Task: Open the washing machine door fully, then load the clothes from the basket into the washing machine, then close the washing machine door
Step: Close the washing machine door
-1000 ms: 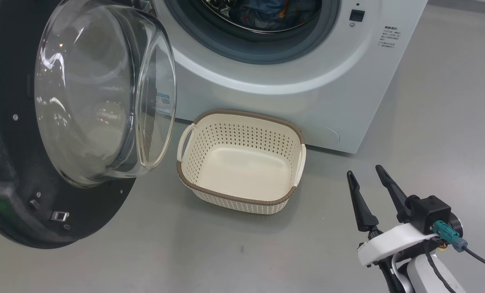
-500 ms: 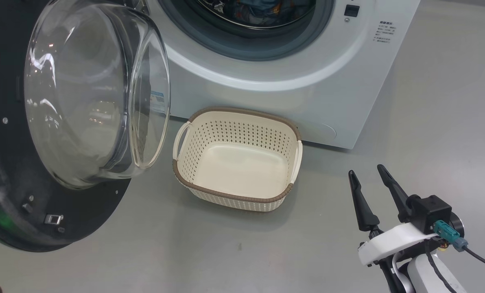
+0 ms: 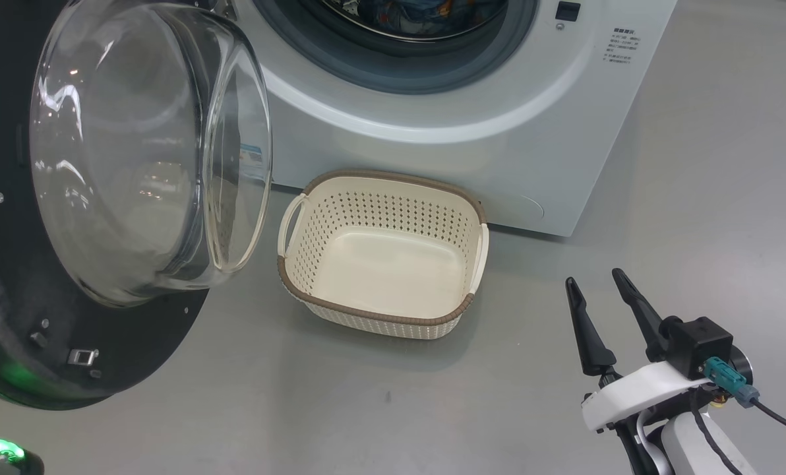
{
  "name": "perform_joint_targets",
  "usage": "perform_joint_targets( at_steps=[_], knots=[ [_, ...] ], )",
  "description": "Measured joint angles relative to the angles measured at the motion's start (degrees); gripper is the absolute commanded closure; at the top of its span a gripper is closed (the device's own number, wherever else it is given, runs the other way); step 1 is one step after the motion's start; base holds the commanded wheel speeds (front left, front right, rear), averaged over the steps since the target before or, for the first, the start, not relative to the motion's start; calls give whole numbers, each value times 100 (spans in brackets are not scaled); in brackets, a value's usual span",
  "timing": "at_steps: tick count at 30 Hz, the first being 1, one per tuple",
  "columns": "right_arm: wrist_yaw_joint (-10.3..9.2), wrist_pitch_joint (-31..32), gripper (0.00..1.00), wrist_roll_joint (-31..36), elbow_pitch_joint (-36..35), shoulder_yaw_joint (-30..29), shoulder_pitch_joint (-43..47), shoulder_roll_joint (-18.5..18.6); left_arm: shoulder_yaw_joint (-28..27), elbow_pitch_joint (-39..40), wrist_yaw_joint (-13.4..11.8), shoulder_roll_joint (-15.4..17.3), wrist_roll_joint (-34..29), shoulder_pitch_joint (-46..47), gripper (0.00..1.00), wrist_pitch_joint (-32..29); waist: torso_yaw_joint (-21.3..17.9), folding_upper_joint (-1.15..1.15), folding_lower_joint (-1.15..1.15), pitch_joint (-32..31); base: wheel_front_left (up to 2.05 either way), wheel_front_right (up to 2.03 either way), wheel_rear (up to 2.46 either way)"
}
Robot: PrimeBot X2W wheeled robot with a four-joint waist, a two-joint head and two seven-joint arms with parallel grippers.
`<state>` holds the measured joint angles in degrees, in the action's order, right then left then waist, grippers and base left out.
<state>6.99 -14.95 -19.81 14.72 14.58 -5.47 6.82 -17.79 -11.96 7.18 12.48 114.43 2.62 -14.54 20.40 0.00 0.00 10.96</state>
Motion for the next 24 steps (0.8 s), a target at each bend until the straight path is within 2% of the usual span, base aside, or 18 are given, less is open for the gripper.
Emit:
perform_joint_targets(
  at_steps=[9, 24],
  knots=[
    [0, 0, 0, -41, 35, 24, -26, 1, 212, 77, 0, 3, 307, -29, 100, -671, -30, 0, 0, 23, 0, 0, 0],
    [0, 0, 0, -98, 94, 127, -111, -13, 705, 565, 0, 23, 320, -158, 100, -1562, -200, 0, 0, -1, 0, 0, 0]
  ],
)
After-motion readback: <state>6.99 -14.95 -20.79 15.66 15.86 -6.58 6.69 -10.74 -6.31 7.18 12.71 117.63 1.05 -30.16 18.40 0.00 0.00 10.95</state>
